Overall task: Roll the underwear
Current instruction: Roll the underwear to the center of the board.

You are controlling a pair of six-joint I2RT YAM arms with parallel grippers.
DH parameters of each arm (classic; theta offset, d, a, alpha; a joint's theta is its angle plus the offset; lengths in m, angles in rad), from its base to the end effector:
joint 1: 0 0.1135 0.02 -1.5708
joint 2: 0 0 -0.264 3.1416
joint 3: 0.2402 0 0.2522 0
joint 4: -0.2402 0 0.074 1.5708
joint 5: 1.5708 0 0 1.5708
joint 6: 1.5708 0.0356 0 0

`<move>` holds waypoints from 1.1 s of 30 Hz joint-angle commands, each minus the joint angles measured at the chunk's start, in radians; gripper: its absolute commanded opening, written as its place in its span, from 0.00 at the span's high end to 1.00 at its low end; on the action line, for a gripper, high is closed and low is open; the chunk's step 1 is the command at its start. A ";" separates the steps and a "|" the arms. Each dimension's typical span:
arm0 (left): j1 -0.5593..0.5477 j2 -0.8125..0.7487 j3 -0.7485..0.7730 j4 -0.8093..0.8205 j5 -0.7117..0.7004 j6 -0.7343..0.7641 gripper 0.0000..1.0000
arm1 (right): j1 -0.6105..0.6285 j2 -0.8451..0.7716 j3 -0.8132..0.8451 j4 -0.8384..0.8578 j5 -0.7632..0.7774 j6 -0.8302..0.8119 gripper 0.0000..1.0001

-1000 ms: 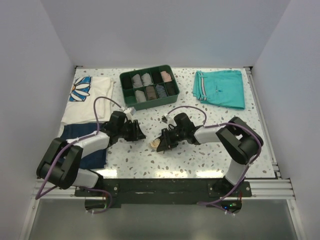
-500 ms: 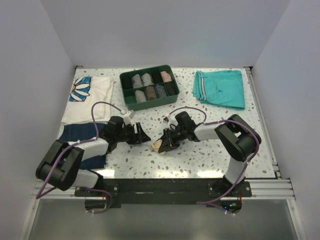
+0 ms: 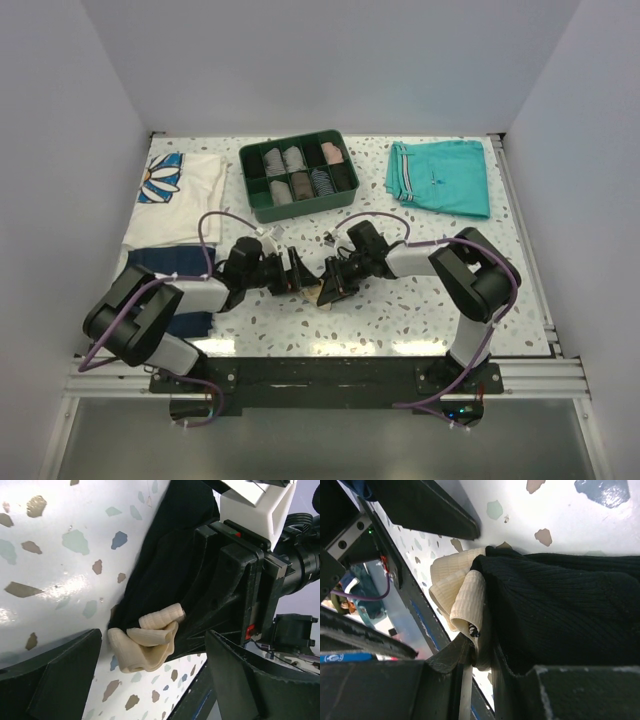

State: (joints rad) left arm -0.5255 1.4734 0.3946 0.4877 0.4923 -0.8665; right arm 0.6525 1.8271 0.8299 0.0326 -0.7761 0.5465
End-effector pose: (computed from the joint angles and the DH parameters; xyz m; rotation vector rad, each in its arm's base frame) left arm 0.2082 -0.1402 0.1300 -0.0895 2.3961 -1.2707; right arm 0.2446 0.2183 0.1140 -0.4937 2.7109 1.4047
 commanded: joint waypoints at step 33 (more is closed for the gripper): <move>-0.062 -0.027 -0.033 -0.431 -0.334 -0.252 0.15 | -0.002 -0.046 0.005 -0.066 0.100 -0.045 0.80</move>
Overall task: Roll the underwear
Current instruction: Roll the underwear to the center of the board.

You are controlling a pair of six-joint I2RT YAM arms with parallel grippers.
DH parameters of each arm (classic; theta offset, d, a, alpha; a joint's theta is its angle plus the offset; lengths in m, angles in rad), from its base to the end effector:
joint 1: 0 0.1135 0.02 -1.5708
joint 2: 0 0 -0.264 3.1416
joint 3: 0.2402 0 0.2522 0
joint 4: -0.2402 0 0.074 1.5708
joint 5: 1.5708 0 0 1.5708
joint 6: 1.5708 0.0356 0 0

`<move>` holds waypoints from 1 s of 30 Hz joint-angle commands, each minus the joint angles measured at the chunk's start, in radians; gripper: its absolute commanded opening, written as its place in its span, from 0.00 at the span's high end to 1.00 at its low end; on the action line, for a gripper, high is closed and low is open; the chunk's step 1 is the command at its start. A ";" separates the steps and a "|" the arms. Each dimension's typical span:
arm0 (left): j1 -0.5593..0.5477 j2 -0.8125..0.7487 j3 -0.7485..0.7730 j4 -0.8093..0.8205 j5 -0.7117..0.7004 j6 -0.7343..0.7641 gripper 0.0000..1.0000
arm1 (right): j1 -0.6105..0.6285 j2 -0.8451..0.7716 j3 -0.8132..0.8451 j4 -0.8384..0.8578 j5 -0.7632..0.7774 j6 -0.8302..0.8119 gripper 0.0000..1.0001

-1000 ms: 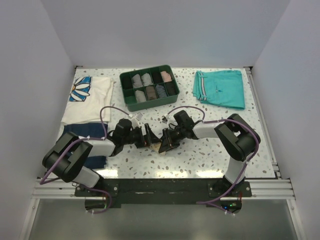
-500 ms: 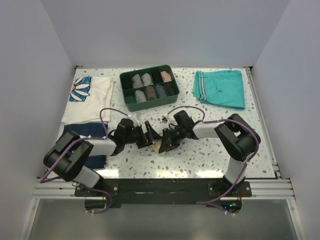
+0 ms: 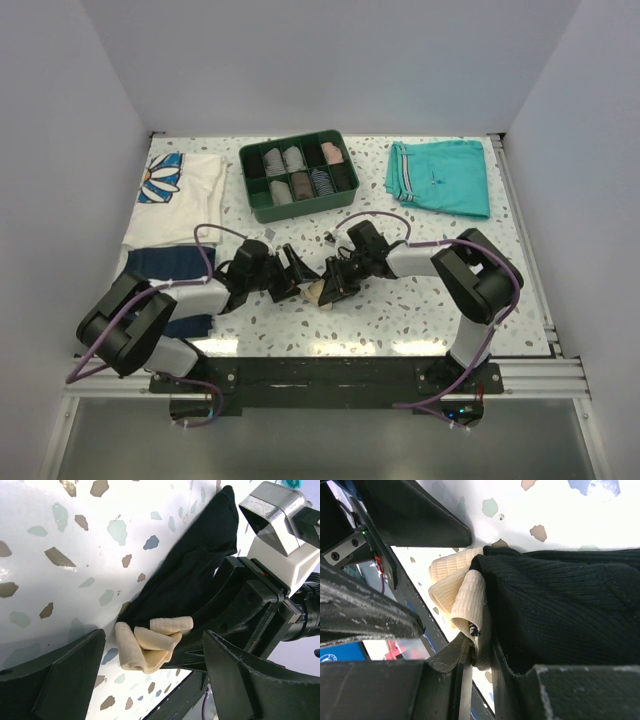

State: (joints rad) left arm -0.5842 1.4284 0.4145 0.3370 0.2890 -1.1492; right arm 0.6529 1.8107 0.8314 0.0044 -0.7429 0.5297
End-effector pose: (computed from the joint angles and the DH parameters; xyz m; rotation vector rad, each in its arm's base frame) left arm 0.2006 -0.1448 0.1309 -0.5346 2.4735 -1.1601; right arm 0.2438 0.2168 0.1171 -0.4958 2.7145 1.3551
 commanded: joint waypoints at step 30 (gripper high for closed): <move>-0.057 0.213 -0.013 -0.150 -0.070 0.016 0.72 | 0.011 -0.054 0.002 -0.053 0.079 -0.050 0.80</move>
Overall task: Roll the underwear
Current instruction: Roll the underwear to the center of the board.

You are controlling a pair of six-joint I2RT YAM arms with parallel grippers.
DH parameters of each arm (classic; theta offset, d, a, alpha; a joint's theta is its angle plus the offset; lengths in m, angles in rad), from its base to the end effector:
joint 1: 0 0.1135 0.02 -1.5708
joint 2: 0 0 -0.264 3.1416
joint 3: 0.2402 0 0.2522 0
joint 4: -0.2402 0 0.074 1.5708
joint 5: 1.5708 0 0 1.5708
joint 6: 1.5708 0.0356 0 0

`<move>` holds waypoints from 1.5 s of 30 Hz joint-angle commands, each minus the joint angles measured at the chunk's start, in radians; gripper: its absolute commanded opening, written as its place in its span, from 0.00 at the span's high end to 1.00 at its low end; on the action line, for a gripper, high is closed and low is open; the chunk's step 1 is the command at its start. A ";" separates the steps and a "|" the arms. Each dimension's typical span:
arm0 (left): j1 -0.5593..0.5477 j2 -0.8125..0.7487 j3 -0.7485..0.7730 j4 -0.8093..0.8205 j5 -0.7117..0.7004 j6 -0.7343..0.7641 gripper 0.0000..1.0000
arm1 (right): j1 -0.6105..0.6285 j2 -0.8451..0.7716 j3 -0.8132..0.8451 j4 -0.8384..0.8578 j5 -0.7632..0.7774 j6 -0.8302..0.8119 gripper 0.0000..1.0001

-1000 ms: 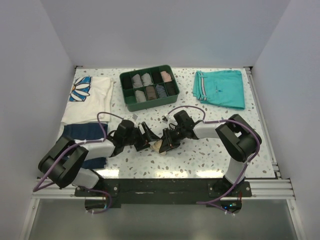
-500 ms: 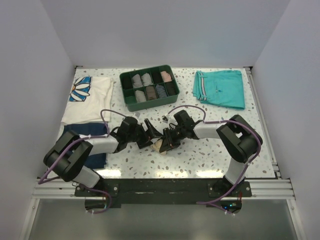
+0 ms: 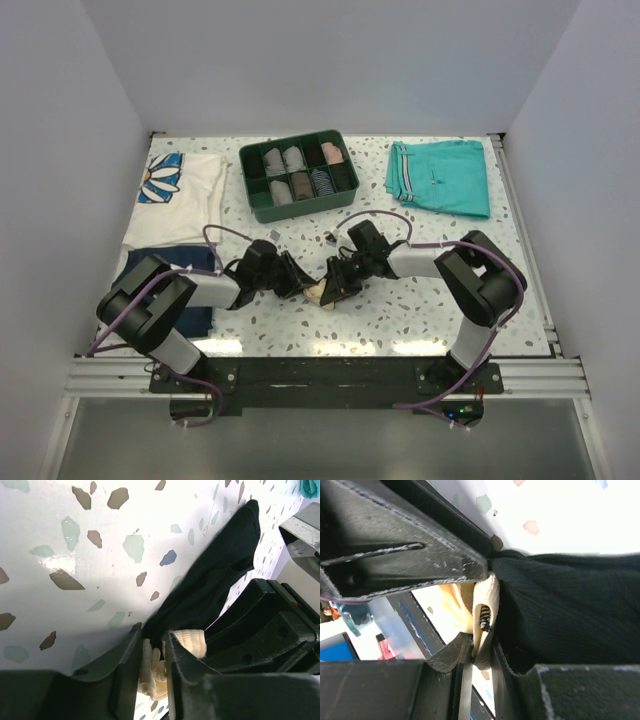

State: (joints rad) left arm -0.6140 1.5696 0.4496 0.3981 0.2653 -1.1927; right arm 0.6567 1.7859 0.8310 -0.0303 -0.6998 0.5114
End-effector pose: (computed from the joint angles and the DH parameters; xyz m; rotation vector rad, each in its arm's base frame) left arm 0.2086 -0.1584 0.1115 -0.5878 2.5205 -1.1304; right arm 0.2417 0.2152 0.1218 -0.5008 2.7179 1.2929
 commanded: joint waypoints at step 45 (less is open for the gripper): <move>-0.049 0.079 0.063 -0.286 -0.061 0.143 1.00 | 0.382 -0.382 0.069 -0.263 0.956 -0.350 0.22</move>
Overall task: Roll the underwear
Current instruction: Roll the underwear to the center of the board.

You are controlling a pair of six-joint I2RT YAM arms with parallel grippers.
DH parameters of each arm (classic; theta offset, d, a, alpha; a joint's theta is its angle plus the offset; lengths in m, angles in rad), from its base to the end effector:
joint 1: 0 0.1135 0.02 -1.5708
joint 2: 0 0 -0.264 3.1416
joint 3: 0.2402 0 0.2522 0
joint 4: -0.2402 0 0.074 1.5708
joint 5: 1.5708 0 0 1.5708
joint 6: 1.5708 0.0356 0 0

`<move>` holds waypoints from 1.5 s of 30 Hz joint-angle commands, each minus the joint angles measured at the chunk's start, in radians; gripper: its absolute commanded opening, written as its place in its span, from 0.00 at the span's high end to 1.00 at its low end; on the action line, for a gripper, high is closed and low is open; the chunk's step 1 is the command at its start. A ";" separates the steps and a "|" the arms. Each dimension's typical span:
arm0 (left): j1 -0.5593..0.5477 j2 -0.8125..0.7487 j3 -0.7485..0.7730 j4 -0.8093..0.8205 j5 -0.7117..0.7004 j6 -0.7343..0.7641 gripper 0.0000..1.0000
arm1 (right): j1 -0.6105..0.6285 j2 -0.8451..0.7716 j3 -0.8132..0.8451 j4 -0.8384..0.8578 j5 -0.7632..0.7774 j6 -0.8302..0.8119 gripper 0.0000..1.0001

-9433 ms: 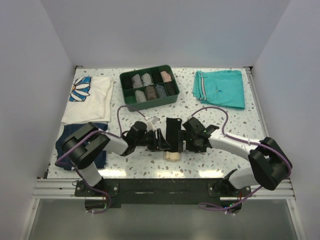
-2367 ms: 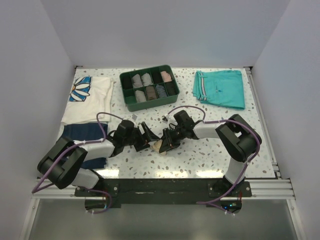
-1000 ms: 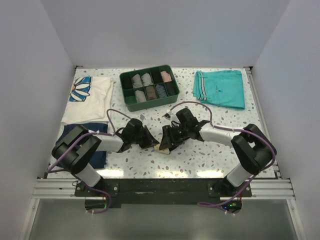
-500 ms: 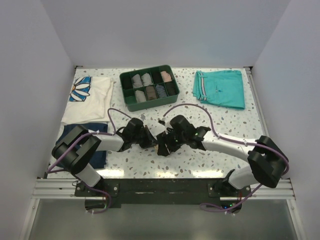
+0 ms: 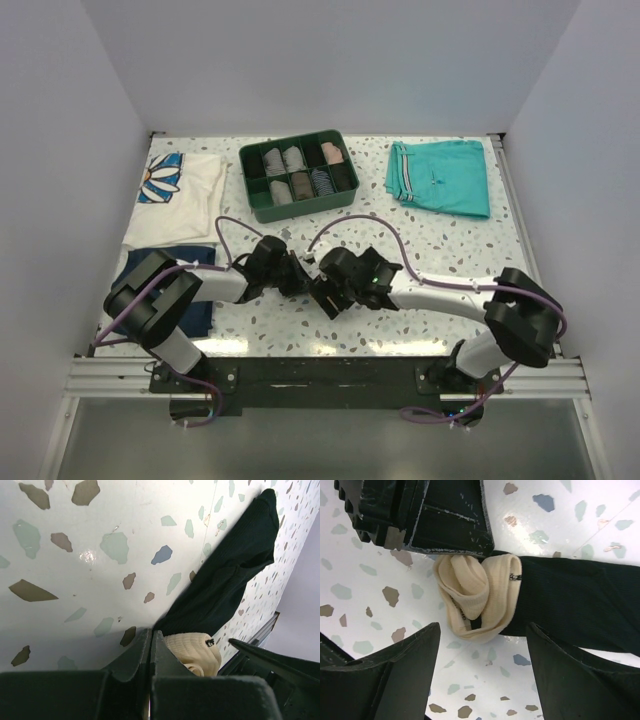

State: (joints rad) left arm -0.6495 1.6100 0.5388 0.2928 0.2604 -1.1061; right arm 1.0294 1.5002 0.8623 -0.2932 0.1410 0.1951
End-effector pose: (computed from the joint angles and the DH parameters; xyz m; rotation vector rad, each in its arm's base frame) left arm 0.2155 -0.1752 0.1149 -0.4540 2.5890 -1.0642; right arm 0.1584 0.2538 0.1915 -0.9670 2.3275 0.3340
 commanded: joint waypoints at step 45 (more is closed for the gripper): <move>-0.015 0.054 -0.020 -0.164 -0.033 0.052 1.00 | 0.120 0.153 0.115 0.009 0.169 0.013 0.54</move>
State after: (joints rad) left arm -0.6498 1.6176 0.5446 0.2962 0.2691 -1.1065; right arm 1.1381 1.6466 0.9508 -0.2783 0.2317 0.1810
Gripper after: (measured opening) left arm 0.020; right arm 0.490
